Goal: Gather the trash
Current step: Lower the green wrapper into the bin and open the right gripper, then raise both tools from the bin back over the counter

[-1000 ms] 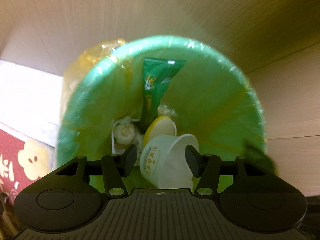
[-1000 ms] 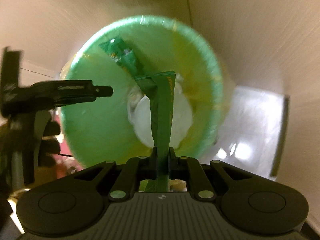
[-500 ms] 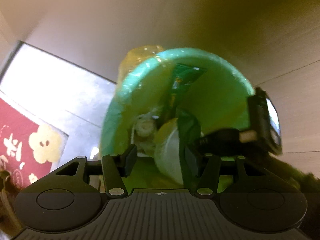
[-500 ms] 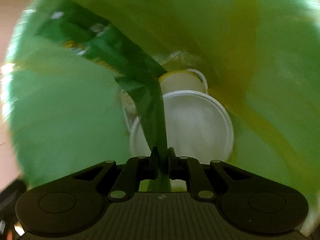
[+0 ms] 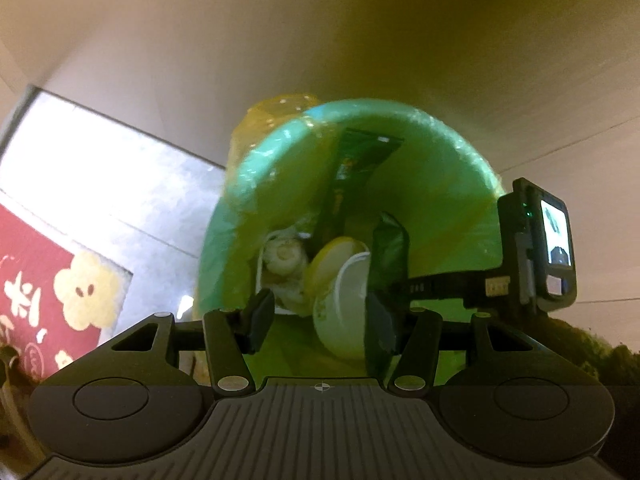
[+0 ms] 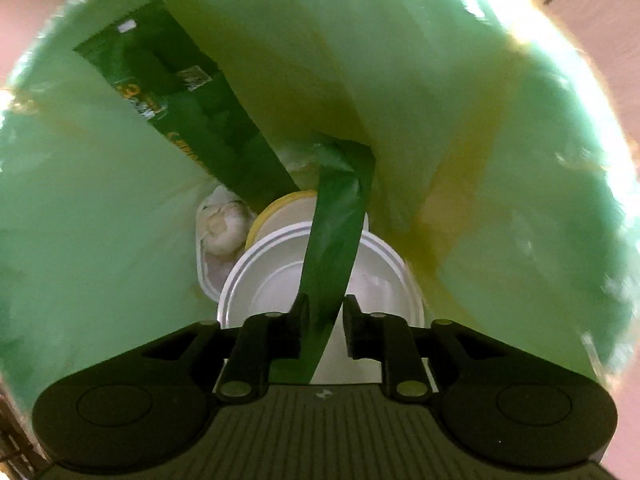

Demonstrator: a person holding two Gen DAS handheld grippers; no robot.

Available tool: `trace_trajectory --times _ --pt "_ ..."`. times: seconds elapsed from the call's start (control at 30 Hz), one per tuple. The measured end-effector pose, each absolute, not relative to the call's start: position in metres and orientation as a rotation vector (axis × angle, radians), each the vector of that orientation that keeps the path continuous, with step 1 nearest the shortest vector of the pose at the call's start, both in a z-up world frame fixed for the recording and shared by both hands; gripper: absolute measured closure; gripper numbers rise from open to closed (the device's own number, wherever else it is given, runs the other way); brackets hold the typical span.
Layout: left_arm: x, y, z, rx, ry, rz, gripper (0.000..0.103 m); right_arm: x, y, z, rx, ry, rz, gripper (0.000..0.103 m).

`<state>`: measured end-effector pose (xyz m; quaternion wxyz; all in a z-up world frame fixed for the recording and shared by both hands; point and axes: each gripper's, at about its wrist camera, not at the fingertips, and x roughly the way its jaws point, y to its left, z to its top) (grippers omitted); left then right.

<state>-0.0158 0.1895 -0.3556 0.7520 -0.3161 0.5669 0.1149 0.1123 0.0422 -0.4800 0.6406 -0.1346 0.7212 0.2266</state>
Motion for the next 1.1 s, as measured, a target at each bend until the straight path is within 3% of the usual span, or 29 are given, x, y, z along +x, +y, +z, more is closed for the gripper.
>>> trace_trajectory --times 0.23,0.5,0.93,1.1 --pt "-0.006 0.179 -0.363 -0.670 1.266 0.213 0.045 0.105 0.046 -0.478 -0.186 1.725 0.604 0.090" --pt "-0.005 0.177 -0.367 -0.629 1.305 0.193 0.045 0.097 0.039 -0.483 -0.409 1.560 0.460 0.094" --pt "0.014 0.167 -0.363 -0.548 1.332 0.122 0.045 0.097 0.001 -0.413 -0.220 1.507 0.533 0.090" --pt "0.006 0.181 -0.337 -0.570 1.241 0.158 0.046 0.079 -0.039 -0.335 -0.199 1.287 0.503 0.090"
